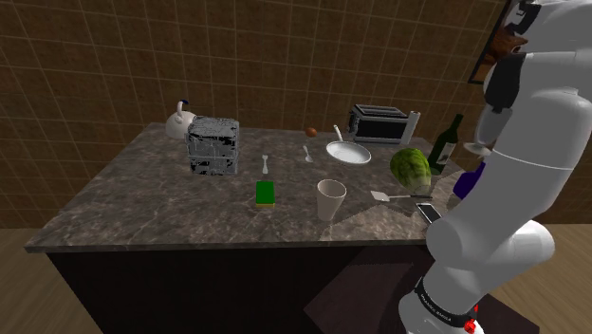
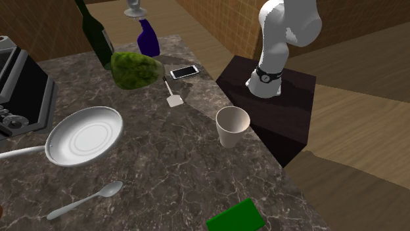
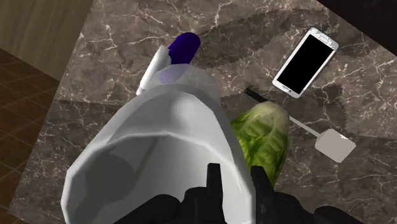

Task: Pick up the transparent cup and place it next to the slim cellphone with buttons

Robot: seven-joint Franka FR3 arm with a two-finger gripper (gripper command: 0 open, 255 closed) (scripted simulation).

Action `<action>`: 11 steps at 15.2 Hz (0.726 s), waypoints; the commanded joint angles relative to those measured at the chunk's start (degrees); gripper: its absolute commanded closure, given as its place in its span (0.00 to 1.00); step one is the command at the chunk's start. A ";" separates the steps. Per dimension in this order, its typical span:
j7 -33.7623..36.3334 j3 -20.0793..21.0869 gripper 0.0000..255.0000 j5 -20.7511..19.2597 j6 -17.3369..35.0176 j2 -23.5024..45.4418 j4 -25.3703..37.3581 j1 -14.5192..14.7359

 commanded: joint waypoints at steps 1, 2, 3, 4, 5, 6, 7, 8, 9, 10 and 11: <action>0.10 0.10 1.00 -0.49 1.78 -0.56 -2.32 0.50; 0.19 0.15 1.00 -0.80 2.71 -0.95 -3.51 0.78; 0.27 0.21 1.00 -1.09 3.62 -1.33 -4.67 1.03; 0.35 0.26 1.00 -1.36 4.52 -1.67 -5.80 1.26; 0.42 0.31 1.00 -1.60 5.41 -1.99 -6.90 1.47; 0.48 0.36 1.00 -1.82 6.28 -2.29 -7.96 1.67; 0.53 0.40 1.00 -2.02 7.15 -2.56 -9.01 1.84; 0.57 0.45 1.00 -2.20 8.00 -2.81 -10.02 2.00; 0.60 0.49 1.00 -2.37 8.85 -3.04 -11.01 2.14; 0.63 0.53 1.00 -2.51 9.68 -3.25 -11.98 2.27; 0.64 0.57 1.00 -2.64 10.51 -3.43 -12.93 2.39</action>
